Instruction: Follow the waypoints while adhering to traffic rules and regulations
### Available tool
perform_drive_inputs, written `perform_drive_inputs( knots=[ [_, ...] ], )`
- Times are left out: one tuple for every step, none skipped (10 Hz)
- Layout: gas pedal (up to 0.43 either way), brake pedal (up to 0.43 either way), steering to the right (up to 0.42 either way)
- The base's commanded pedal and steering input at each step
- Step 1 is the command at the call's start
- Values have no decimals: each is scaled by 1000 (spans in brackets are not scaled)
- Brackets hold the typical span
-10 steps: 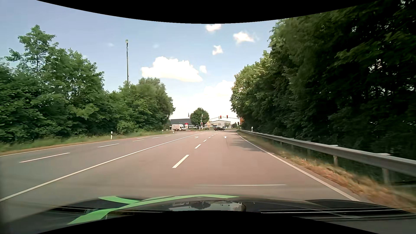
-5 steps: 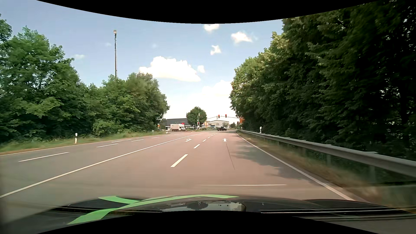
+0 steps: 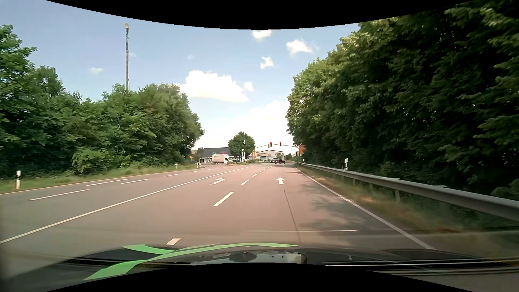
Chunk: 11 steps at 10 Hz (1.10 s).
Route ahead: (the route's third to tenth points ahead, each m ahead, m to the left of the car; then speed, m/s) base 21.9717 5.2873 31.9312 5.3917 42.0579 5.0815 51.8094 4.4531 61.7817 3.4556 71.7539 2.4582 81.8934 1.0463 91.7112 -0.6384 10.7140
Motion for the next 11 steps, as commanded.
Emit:
perform_drive_inputs(
  knots=[
    [0, 0, 5],
    [0, 0, 6],
    [0, 0, 7],
    [0, 0, 8],
    [0, 0, 8],
    [0, 0, 7],
    [0, 0, 6],
    [0, 0, 6],
    [0, 0, 6],
    [0, 0, 6],
    [0, 0, 6]
  ],
)
